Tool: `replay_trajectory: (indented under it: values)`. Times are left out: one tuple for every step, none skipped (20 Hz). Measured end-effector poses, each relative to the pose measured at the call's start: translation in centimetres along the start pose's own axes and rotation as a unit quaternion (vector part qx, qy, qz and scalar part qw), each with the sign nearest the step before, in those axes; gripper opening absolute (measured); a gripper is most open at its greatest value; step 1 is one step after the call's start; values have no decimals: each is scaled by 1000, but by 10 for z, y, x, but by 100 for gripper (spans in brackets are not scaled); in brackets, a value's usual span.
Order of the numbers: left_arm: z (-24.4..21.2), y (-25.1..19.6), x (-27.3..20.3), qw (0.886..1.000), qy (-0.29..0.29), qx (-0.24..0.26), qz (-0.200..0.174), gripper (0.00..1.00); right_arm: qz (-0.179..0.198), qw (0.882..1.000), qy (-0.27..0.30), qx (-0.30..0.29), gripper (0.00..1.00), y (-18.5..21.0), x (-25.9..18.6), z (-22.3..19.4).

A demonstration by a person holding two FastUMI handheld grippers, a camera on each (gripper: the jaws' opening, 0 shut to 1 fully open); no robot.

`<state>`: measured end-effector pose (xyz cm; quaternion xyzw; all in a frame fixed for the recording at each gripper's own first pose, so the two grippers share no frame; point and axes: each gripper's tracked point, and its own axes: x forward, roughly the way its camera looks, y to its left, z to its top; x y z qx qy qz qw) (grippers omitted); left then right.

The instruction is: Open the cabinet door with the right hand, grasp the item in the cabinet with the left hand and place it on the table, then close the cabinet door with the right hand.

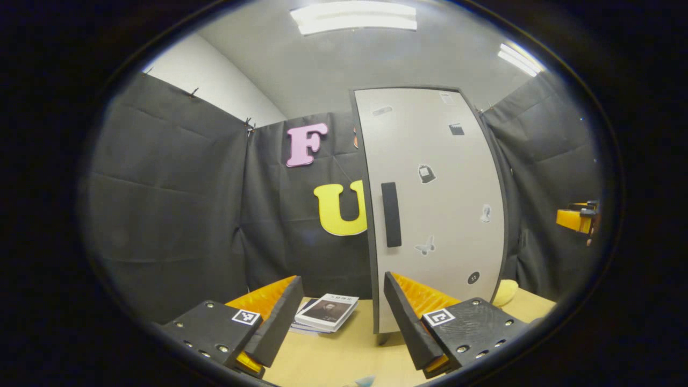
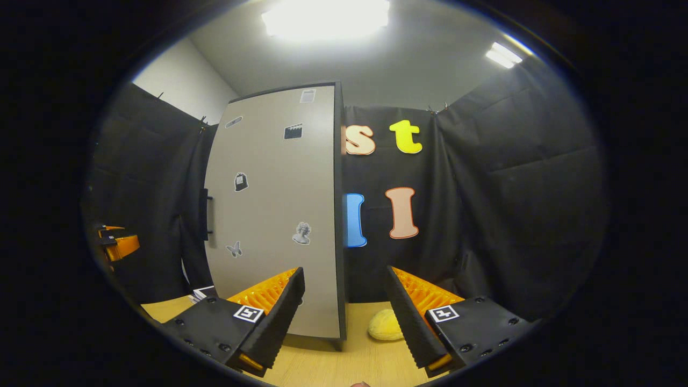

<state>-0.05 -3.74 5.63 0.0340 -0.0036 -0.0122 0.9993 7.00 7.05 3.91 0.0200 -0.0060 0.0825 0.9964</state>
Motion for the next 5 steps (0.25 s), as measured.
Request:
replay_trajectory:
  values:
    - [-1,2,-1,1000,0,0,1,92,-1,1000,-2,1,95,0,-1,1]
    - [-3,4,-2,1000,0,0,2,94,-3,1000,-4,-1,95,-1,-1,3]
    - [-4,5,-3,1000,0,-1,2,92,-5,1000,-6,-3,95,-1,-1,5]
    - [-5,6,-2,1000,0,-3,2,92,-7,1000,-8,-5,95,-2,-2,6]
    - [-5,6,-3,1000,0,-3,2,92,-9,1000,-11,-5,95,-2,-4,8]
